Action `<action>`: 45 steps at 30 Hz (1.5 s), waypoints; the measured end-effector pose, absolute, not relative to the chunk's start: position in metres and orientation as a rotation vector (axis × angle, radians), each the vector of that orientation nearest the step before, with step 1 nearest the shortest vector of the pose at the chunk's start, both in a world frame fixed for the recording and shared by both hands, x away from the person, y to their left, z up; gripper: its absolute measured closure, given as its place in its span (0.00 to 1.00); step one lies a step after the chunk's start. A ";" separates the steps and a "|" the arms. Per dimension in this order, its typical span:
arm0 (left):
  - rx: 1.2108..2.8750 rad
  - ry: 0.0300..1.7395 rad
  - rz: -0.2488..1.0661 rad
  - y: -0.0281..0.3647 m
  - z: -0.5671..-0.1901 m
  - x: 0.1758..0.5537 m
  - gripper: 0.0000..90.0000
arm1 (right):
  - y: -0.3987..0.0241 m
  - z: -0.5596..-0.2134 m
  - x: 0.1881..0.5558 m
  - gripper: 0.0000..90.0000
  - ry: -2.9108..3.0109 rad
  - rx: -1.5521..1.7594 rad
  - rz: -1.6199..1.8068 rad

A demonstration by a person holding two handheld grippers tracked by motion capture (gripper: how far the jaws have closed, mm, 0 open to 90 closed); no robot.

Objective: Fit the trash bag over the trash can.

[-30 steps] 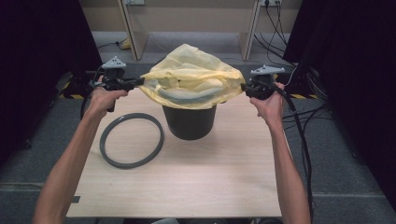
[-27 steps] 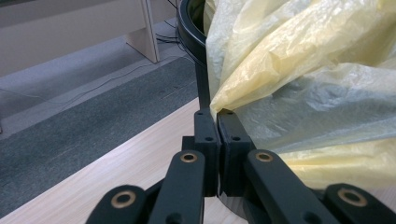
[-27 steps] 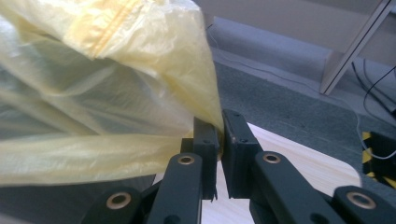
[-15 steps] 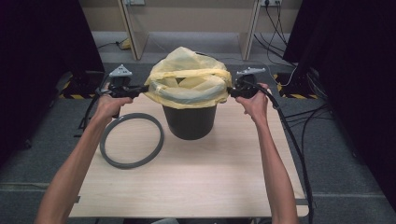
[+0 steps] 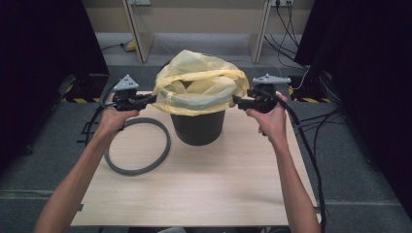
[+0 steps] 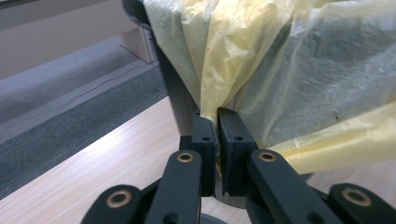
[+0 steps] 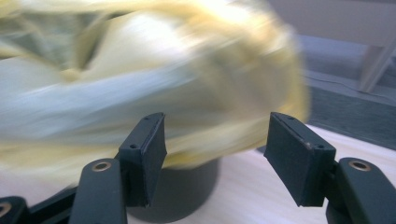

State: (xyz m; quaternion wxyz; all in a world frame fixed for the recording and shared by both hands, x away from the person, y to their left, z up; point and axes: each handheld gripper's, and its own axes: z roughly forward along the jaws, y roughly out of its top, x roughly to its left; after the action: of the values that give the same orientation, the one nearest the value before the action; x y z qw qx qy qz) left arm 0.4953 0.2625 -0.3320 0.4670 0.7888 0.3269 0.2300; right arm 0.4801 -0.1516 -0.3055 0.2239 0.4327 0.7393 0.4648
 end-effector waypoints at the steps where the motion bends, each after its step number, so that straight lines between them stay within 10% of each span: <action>1: 1.942 0.795 0.567 0.263 -0.331 0.493 0.93 | -0.146 -0.307 0.474 0.43 2.035 1.169 1.295; 15: 1.978 0.718 0.537 0.256 -0.327 0.475 0.85 | -0.124 -0.324 0.473 0.36 2.168 1.164 1.352; 26: 1.865 0.727 0.516 0.270 -0.307 0.462 0.44 | -0.140 -0.329 0.497 0.91 2.175 1.127 1.377; 45: 1.887 0.643 0.466 0.182 -0.254 0.498 0.36 | -0.158 -0.320 0.544 0.97 2.107 1.197 1.306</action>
State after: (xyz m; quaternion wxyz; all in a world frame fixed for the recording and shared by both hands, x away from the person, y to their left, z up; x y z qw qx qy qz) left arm 0.4984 0.1815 -0.2541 0.5201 0.7873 0.2682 0.1945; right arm 0.5444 -0.1579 -0.3203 0.1933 0.4267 0.7509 0.4656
